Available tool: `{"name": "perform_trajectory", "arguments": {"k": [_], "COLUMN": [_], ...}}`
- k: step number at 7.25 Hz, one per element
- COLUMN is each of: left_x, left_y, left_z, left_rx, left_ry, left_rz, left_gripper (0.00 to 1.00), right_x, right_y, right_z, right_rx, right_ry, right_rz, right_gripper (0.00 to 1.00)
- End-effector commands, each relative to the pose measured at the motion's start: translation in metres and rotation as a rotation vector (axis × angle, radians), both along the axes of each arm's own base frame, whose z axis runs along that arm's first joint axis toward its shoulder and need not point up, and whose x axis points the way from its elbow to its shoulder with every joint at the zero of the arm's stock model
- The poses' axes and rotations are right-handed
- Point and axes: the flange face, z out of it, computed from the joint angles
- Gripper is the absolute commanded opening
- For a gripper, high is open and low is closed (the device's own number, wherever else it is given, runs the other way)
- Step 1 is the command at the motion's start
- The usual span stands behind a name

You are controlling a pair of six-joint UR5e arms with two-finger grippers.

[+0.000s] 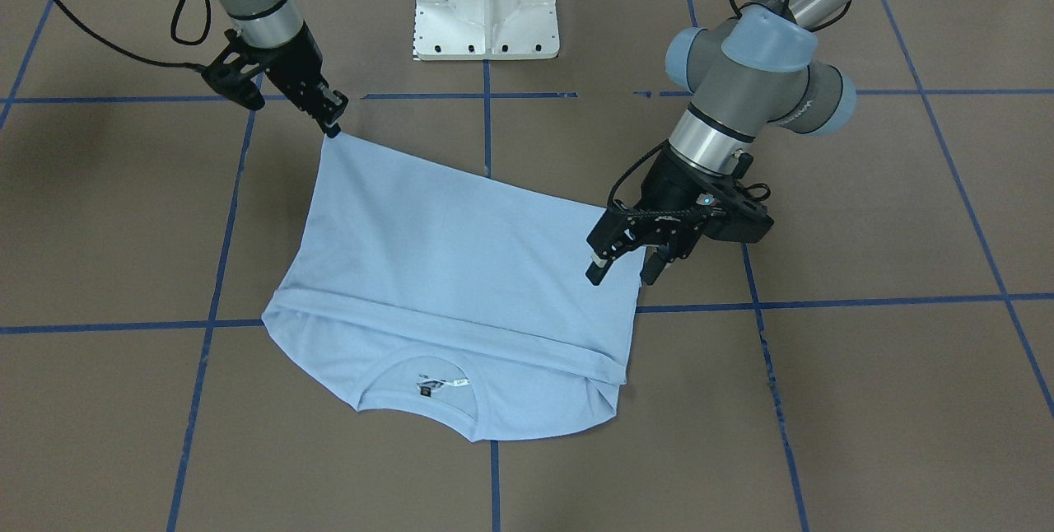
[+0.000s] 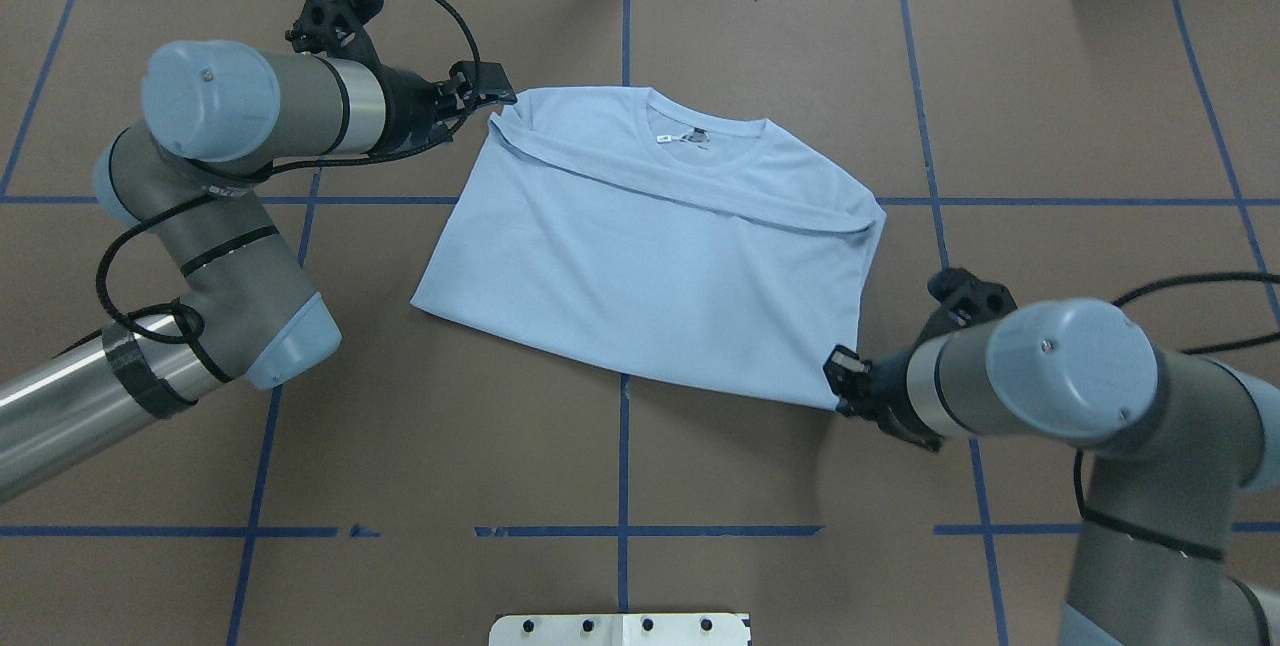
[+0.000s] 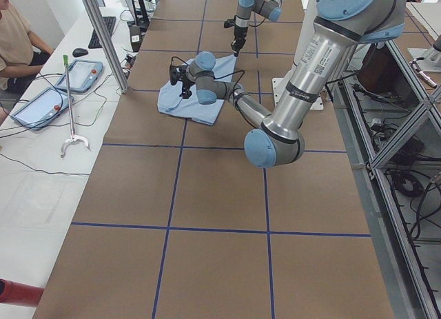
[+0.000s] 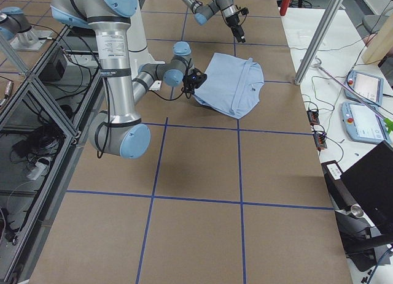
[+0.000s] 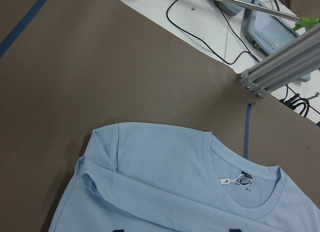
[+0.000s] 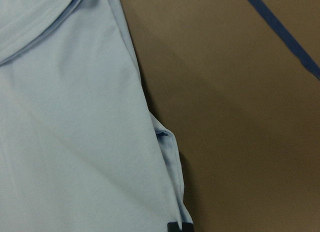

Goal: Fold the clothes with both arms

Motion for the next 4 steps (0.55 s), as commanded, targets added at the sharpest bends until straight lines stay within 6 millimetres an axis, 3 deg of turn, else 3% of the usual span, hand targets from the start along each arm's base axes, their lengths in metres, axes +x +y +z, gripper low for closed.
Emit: {"name": "perform_trajectory", "arguments": {"k": [1, 2, 3, 4], "left_x": [-0.006, -0.005, -0.007, -0.001], "left_y": [0.059, 0.063, 0.071, 0.083], "left_z": [0.0, -0.002, -0.002, 0.006], "left_rx": [-0.137, -0.215, -0.266, -0.283], "left_ry": [0.115, 0.16, 0.187, 0.167], "left_rz": [0.083, 0.084, 0.078, 0.096], "left_gripper": [0.99, 0.99, 0.98, 0.98], "right_x": [0.025, 0.011, 0.005, 0.003], "right_y": [0.109, 0.151, 0.176, 0.181], "right_z": [-0.019, -0.018, -0.013, -0.017], "right_rx": [-0.028, -0.03, -0.025, -0.062], "right_ry": [0.021, 0.036, 0.049, 0.043], "right_rz": [-0.205, -0.31, -0.365, -0.34], "right_gripper": [0.0, 0.0, 0.17, 0.99]}}
